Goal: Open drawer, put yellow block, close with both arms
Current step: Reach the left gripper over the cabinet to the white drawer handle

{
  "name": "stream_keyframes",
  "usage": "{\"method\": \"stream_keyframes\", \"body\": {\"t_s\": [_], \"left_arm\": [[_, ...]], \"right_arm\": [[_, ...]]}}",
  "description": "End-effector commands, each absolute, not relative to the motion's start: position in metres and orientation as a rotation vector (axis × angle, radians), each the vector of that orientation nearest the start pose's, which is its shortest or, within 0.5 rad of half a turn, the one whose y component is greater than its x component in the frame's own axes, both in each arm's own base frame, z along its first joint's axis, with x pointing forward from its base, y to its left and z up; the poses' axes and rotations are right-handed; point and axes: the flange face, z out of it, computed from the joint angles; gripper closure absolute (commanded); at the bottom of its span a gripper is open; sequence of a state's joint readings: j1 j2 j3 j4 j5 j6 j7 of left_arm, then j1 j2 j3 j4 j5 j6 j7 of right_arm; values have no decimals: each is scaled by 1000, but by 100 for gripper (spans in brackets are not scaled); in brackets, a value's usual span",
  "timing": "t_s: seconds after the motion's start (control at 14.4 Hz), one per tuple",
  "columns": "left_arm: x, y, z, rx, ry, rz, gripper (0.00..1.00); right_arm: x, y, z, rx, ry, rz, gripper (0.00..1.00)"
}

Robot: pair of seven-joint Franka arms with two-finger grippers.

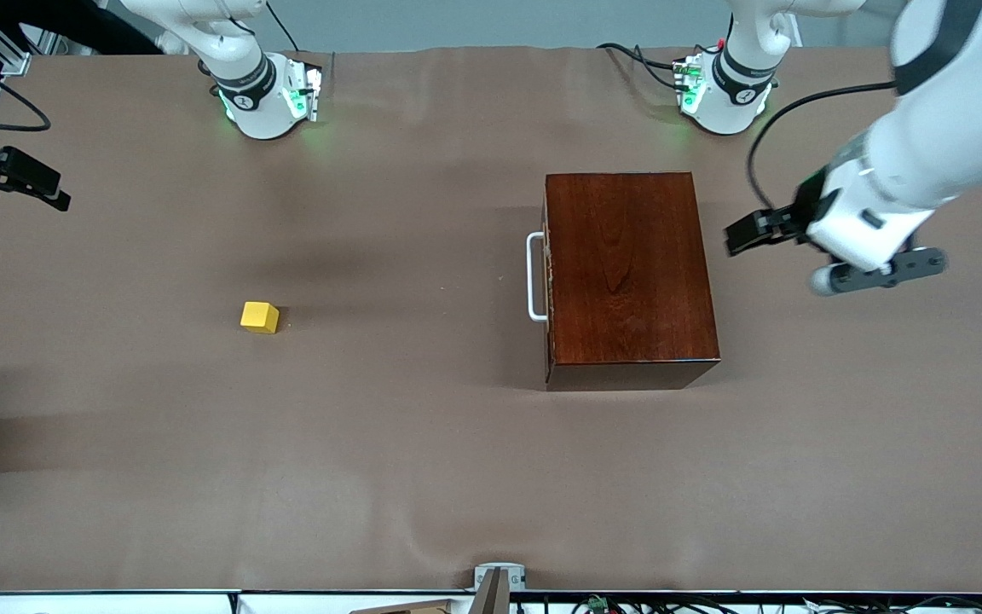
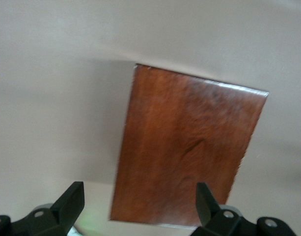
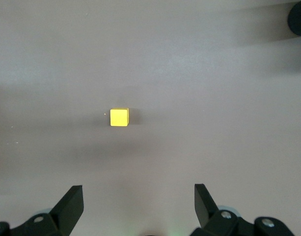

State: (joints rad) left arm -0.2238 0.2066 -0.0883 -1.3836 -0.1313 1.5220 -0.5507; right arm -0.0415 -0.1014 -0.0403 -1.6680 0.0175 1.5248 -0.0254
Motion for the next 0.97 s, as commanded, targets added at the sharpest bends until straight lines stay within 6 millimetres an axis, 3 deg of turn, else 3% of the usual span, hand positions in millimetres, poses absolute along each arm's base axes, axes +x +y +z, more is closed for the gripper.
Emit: {"method": "stream_keyframes", "body": {"t_s": [0.0, 0.28, 0.62, 0.9], "left_arm": [[591, -230, 584, -3242, -528, 129, 0], [589, -303, 549, -3235, -571, 70, 0], [605, -326, 519, -3233, -603, 25, 0], [607, -340, 508, -3229, -589, 14, 0]], "right_arm": [[514, -44, 632, -3118, 80, 63, 0], [514, -45, 632, -3118, 82, 63, 0], [514, -44, 632, -3118, 80, 63, 0], [514, -44, 632, -3118, 78, 65, 0]]}}
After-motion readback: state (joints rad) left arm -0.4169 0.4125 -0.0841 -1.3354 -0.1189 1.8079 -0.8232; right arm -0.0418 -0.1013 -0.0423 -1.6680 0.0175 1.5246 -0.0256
